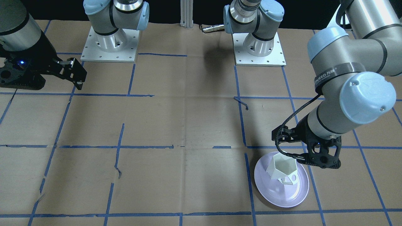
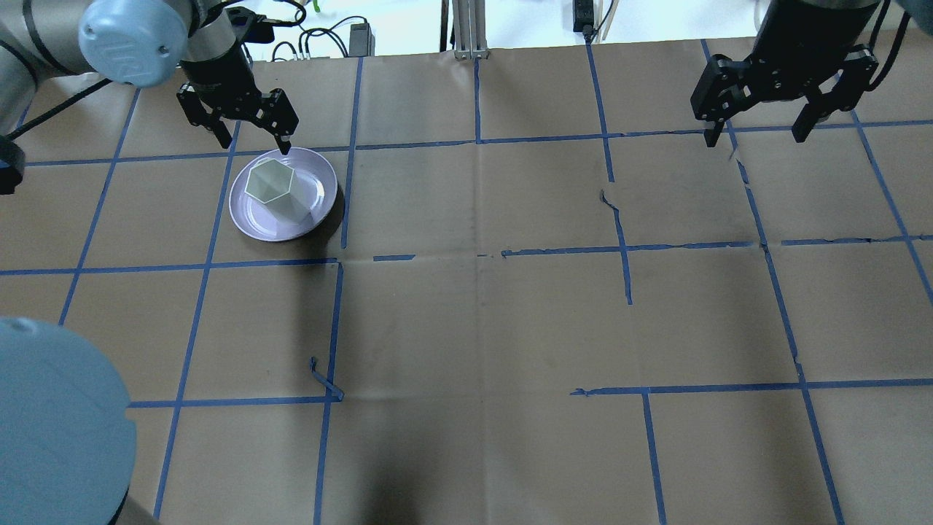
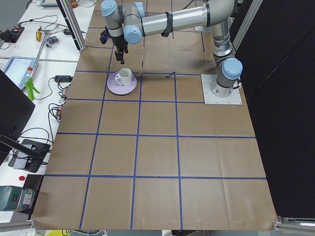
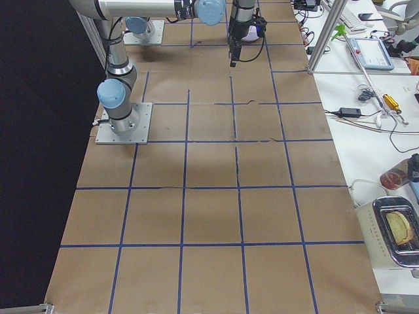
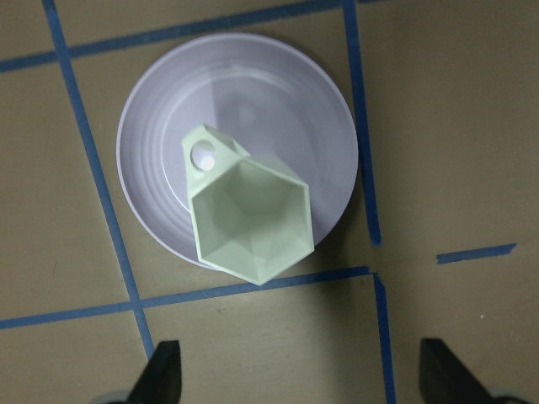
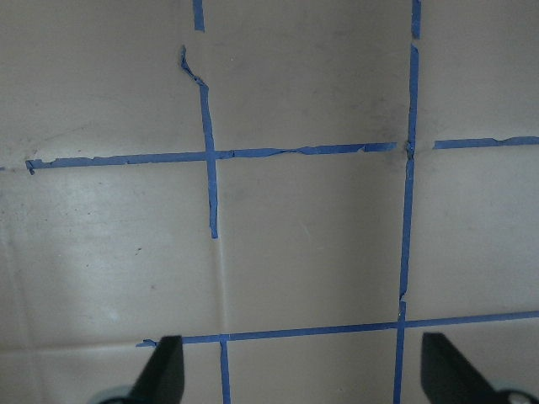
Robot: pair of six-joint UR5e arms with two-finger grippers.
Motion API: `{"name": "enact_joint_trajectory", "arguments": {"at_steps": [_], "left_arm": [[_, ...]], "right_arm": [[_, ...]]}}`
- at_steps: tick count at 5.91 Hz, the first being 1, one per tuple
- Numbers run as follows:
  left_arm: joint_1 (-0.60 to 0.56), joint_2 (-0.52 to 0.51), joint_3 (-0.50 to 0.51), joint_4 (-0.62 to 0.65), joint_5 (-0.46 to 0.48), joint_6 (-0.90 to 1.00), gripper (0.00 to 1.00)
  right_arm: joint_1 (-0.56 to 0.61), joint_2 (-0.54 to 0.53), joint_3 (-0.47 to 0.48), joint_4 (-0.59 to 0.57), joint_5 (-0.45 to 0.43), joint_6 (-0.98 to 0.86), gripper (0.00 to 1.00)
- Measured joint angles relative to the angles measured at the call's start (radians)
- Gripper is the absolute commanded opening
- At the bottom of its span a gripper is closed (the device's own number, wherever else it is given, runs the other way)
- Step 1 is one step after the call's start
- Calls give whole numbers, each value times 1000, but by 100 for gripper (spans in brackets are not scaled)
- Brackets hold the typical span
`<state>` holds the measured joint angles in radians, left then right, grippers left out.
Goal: Flip cup and place on plate
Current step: 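Open the left gripper and raise it away from the mug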
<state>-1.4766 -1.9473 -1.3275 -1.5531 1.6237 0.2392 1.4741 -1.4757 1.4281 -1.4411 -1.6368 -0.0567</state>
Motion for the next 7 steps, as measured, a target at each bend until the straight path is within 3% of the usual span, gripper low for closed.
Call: {"name": "enact_joint_trajectory", "arguments": {"at_steps": [2,4,7], "left_arm": [[-53,113,-1,-89,-5,-166,99],[-158,153,-6,-107,-8,-317,99],[-178,175,-47,-107,-21,-336,99]], "right_arm": [[0,0,0,0,0,0,100],[0,0,0,0,0,0,100],[0,0,0,0,0,0,100]]}}
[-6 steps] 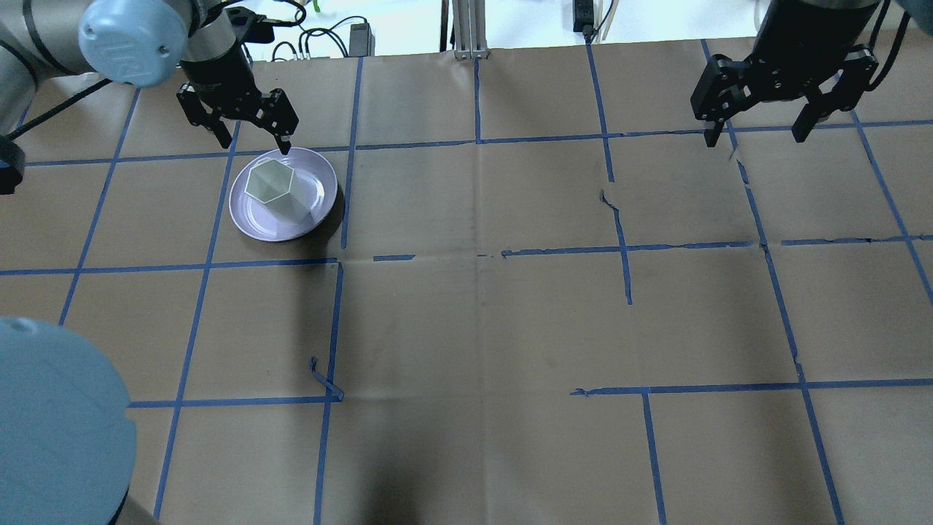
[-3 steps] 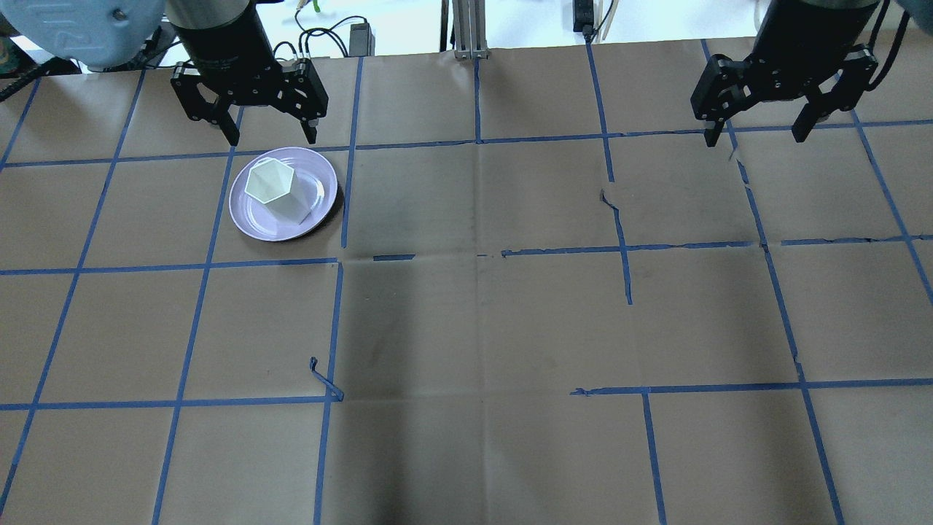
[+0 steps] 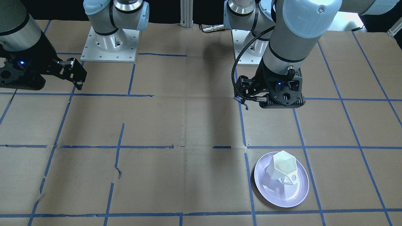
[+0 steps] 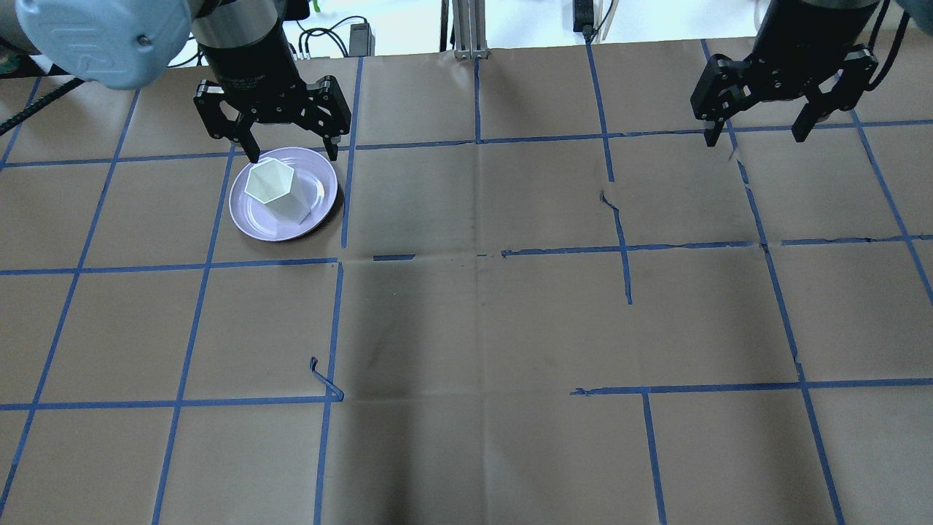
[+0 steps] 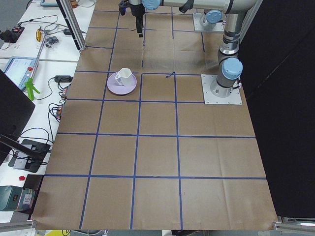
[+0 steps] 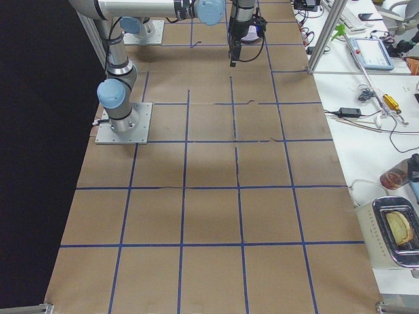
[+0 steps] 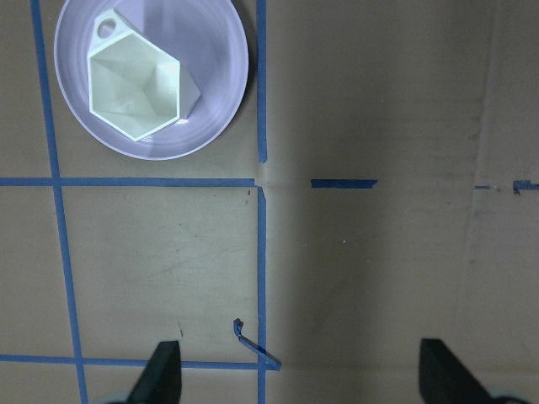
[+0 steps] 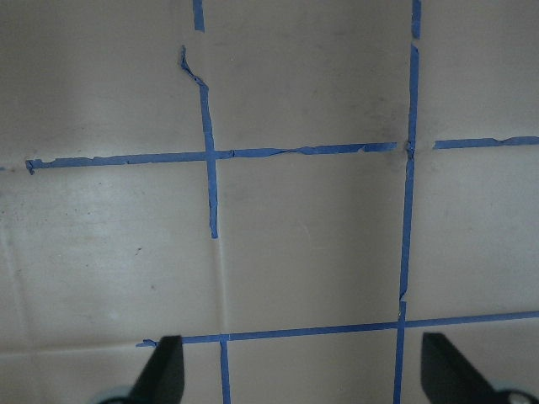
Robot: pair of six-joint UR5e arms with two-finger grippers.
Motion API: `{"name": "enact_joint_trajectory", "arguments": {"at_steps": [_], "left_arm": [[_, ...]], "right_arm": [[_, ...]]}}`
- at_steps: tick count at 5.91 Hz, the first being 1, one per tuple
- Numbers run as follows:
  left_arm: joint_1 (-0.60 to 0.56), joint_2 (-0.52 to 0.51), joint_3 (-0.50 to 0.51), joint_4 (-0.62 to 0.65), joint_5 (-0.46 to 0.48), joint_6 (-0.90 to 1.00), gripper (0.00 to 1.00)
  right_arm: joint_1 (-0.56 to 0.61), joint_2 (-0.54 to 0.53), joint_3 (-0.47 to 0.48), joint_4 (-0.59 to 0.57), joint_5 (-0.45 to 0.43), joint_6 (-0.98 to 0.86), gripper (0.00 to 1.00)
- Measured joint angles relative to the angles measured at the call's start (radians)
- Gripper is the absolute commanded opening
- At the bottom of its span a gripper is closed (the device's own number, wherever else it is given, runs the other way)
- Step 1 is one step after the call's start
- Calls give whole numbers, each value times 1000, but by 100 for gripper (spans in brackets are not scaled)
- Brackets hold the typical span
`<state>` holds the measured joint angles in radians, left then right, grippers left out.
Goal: Flip cup and place on plate
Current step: 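Open the left gripper and raise it away from the mug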
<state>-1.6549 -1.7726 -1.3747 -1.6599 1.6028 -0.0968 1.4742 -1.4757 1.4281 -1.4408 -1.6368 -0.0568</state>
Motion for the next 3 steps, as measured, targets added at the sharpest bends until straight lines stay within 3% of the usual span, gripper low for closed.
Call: {"name": "enact_joint_trajectory", "arguments": {"at_steps": [3], "left_arm": [[2,12,-4,1,-18,6,99]], "right_arm": [[0,0,0,0,0,0,100]]}}
